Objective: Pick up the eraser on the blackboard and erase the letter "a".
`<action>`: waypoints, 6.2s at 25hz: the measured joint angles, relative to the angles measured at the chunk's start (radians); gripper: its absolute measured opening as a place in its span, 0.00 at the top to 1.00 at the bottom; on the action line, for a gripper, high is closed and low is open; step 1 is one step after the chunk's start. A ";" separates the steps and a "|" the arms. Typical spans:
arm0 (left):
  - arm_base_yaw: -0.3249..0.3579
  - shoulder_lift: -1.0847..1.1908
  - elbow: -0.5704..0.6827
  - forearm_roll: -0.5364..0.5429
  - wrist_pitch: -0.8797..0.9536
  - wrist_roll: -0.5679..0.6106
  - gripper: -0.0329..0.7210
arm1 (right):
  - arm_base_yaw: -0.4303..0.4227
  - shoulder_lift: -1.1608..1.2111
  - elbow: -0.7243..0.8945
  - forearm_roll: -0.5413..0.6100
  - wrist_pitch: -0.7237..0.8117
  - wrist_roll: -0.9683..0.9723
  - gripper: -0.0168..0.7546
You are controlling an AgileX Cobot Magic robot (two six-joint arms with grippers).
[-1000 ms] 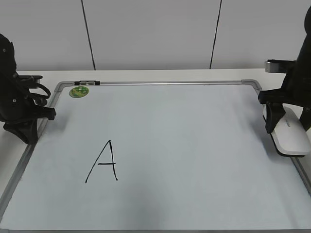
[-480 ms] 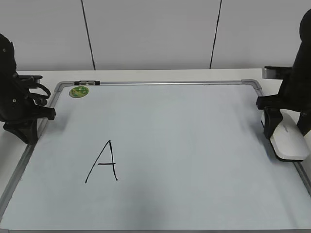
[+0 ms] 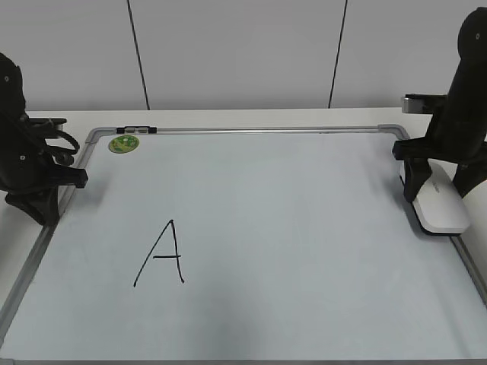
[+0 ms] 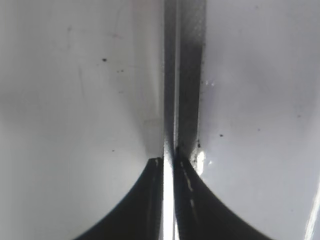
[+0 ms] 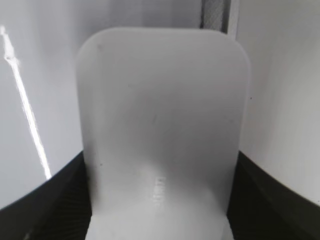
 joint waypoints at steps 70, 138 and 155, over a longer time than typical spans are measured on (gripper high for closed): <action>-0.094 -1.130 0.493 0.122 0.171 0.008 0.18 | 0.000 -1.052 0.712 0.076 -0.105 0.056 0.21; -0.113 -2.000 0.894 0.125 0.178 0.029 0.23 | -0.050 -1.941 1.147 -0.025 -0.086 -0.084 0.22; 0.012 -2.097 0.894 0.122 0.181 0.029 0.25 | -0.075 -2.139 1.147 -0.025 -0.076 -0.082 0.22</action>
